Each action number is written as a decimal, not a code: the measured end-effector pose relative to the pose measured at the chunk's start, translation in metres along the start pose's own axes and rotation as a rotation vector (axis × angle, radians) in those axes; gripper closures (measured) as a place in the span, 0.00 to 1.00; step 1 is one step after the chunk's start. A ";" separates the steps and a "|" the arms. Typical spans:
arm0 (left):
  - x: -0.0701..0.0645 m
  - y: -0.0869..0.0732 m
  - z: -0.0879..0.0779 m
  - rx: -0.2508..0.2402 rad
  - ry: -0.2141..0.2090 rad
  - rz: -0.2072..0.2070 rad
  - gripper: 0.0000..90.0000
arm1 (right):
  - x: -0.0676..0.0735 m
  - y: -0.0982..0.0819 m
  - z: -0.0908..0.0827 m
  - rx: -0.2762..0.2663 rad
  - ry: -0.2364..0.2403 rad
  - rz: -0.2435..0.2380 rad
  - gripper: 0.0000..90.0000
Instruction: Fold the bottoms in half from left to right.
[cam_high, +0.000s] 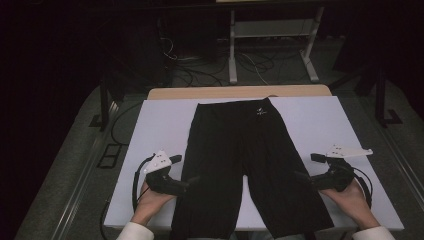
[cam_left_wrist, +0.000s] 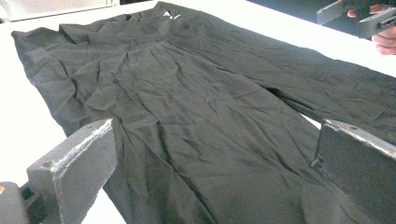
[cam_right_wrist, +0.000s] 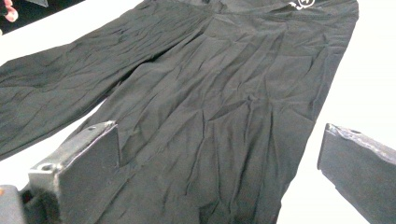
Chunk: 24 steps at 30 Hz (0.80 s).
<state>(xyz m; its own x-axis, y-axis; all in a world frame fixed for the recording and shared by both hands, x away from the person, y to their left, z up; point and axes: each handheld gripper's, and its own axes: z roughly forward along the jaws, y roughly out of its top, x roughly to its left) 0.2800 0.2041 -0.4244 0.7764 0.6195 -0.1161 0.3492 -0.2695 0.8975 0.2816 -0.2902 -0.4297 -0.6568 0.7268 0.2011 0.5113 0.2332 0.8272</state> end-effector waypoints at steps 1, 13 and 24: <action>0.000 0.000 0.000 -0.001 0.000 -0.001 0.00 | 0.000 0.000 0.000 0.001 -0.002 0.001 0.00; 0.000 0.000 0.000 -0.002 -0.002 -0.006 0.00 | 0.002 0.003 -0.003 0.005 -0.028 0.009 0.00; 0.001 -0.001 -0.001 -0.013 0.003 -0.015 0.00 | 0.001 0.016 -0.005 0.008 -0.040 0.009 0.00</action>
<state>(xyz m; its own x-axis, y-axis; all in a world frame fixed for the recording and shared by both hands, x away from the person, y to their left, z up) 0.2799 0.2060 -0.4244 0.7695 0.6257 -0.1279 0.3536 -0.2507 0.9012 0.2856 -0.2890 -0.4137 -0.6293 0.7542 0.1875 0.5219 0.2314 0.8210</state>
